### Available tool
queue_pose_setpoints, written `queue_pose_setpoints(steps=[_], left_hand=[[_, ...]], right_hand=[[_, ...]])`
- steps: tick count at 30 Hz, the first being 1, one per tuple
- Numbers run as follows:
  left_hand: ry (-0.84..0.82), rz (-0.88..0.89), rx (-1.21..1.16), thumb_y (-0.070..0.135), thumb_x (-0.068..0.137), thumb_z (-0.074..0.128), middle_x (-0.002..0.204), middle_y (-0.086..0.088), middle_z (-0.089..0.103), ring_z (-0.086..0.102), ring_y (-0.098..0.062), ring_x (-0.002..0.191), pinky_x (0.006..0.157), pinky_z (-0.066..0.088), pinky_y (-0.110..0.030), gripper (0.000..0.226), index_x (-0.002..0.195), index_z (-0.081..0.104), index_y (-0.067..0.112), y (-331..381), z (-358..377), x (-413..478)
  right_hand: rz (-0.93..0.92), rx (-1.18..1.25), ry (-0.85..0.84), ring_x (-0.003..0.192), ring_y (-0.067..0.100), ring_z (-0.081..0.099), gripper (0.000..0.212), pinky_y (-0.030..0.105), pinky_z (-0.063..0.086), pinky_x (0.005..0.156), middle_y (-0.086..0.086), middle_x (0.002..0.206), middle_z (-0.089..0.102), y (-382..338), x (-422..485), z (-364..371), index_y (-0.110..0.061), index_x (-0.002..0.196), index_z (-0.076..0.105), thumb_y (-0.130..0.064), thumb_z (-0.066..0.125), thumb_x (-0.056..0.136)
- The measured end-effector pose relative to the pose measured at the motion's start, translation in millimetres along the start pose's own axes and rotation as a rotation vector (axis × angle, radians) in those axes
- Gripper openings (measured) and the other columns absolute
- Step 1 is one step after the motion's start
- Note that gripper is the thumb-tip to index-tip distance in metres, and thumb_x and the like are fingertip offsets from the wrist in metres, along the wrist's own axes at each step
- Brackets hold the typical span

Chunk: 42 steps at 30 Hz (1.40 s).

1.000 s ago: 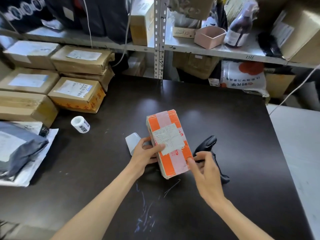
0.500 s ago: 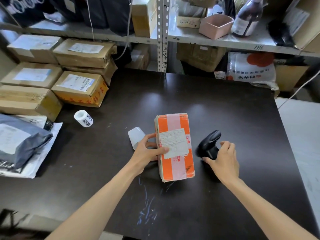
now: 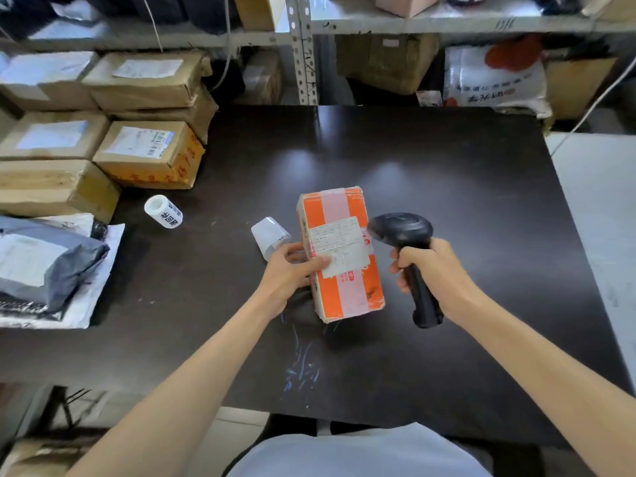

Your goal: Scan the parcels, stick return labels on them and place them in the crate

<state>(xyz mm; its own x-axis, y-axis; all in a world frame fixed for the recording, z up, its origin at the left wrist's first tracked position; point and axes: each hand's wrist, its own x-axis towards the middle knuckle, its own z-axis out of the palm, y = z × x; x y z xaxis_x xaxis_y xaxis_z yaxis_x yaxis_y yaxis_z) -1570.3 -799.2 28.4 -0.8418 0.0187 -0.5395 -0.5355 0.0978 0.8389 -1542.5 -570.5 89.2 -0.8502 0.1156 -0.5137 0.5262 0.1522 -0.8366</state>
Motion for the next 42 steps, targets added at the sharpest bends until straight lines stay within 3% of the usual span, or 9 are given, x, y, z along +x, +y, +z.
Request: queue_pose_setpoints(steps=[3,8,16,20,24,30,34,38,42], left_hand=[[0.033,0.0,0.013,0.027,0.077,0.081,0.118,-0.007,0.067,0.071,-0.02,0.099,0.089,0.057,-0.046,0.057,0.124,0.052,0.012,-1.3,4.0,-2.4],[0.14,0.099,0.204,0.045,0.069,0.084,0.105,0.008,0.065,0.069,-0.008,0.088,0.071,0.059,-0.028,0.061,0.115,0.052,0.021,3.8,10.9,-4.8],[0.175,0.224,0.389,0.058,0.061,0.084,0.097,0.021,0.055,0.059,0.003,0.083,0.061,0.043,-0.013,0.069,0.112,0.047,0.029,13.4,25.7,-17.2],[0.215,0.235,0.444,0.063,0.058,0.082,0.1,0.016,0.057,0.061,-0.004,0.089,0.064,0.044,-0.016,0.072,0.109,0.043,0.029,14.5,37.2,-22.7],[0.187,0.251,0.43,0.064,0.06,0.081,0.106,0.018,0.054,0.059,-0.003,0.093,0.071,0.044,-0.016,0.074,0.114,0.041,0.032,17.1,36.6,-22.5],[-0.214,0.016,-0.106,0.041,0.083,0.07,0.118,-0.003,0.07,0.072,-0.013,0.096,0.075,0.057,-0.027,0.044,0.12,0.056,0.021,28.5,2.6,-10.7],[-0.476,-0.184,-0.28,0.029,0.085,0.069,0.106,-0.001,0.075,0.072,-0.021,0.099,0.079,0.059,-0.034,0.026,0.109,0.062,0.022,22.7,-9.6,-0.7],[-0.371,-0.152,-0.042,0.036,0.087,0.068,0.111,0.0,0.073,0.071,-0.02,0.102,0.096,0.053,-0.045,0.033,0.115,0.06,0.02,18.7,0.7,10.4],[-0.042,-0.002,0.309,0.059,0.065,0.08,0.102,0.017,0.062,0.066,-0.004,0.085,0.066,0.054,-0.022,0.073,0.12,0.044,0.026,22.3,18.6,5.3]], right_hand=[[-0.027,-0.103,-0.068,0.047,0.015,0.058,0.005,0.026,0.049,0.05,0.015,0.073,0.069,-11.7,-17.0,8.1,-0.007,0.088,0.066,-0.012,0.065,0.086],[-0.129,-0.111,0.076,0.046,0.002,0.058,0.017,0.018,0.045,0.047,-0.005,0.064,0.064,-14.9,-11.4,15.3,-0.017,0.081,0.064,-0.02,0.08,0.078],[-0.24,-0.22,0.355,0.089,0.011,0.057,0.095,0.027,0.047,0.067,-0.009,0.097,0.056,-31.3,22.1,38.8,-0.022,0.109,0.044,-0.071,0.083,0.036],[-0.204,-0.224,0.392,0.094,0.016,0.055,0.093,0.032,0.046,0.072,-0.005,0.099,0.054,-36.1,32.2,47.4,-0.022,0.108,0.039,-0.064,0.088,0.04],[-0.179,-0.17,0.381,0.089,0.013,0.063,0.074,0.03,0.052,0.071,-0.007,0.091,0.062,-39.3,38.3,43.2,-0.024,0.095,0.051,-0.062,0.086,0.042],[-0.101,0.158,0.228,0.078,0.016,0.073,0.062,0.035,0.057,0.067,-0.001,0.085,0.076,-44.3,41.8,29.1,-0.017,0.091,0.07,-0.05,0.086,0.041],[-0.11,0.204,0.141,0.058,0.005,0.069,0.033,0.017,0.048,0.046,-0.007,0.071,0.075,-49.0,43.8,29.7,-0.014,0.09,0.068,-0.026,0.086,0.064],[-0.047,0.19,0.077,0.055,0.006,0.065,0.036,0.019,0.048,0.047,-0.002,0.072,0.073,-49.4,48.2,21.7,-0.007,0.102,0.067,-0.019,0.083,0.072],[0.011,0.201,0.194,0.059,0.012,0.058,0.05,0.025,0.046,0.05,0.008,0.083,0.069,-43.1,53.0,17.6,-0.003,0.104,0.068,-0.029,0.088,0.066]])
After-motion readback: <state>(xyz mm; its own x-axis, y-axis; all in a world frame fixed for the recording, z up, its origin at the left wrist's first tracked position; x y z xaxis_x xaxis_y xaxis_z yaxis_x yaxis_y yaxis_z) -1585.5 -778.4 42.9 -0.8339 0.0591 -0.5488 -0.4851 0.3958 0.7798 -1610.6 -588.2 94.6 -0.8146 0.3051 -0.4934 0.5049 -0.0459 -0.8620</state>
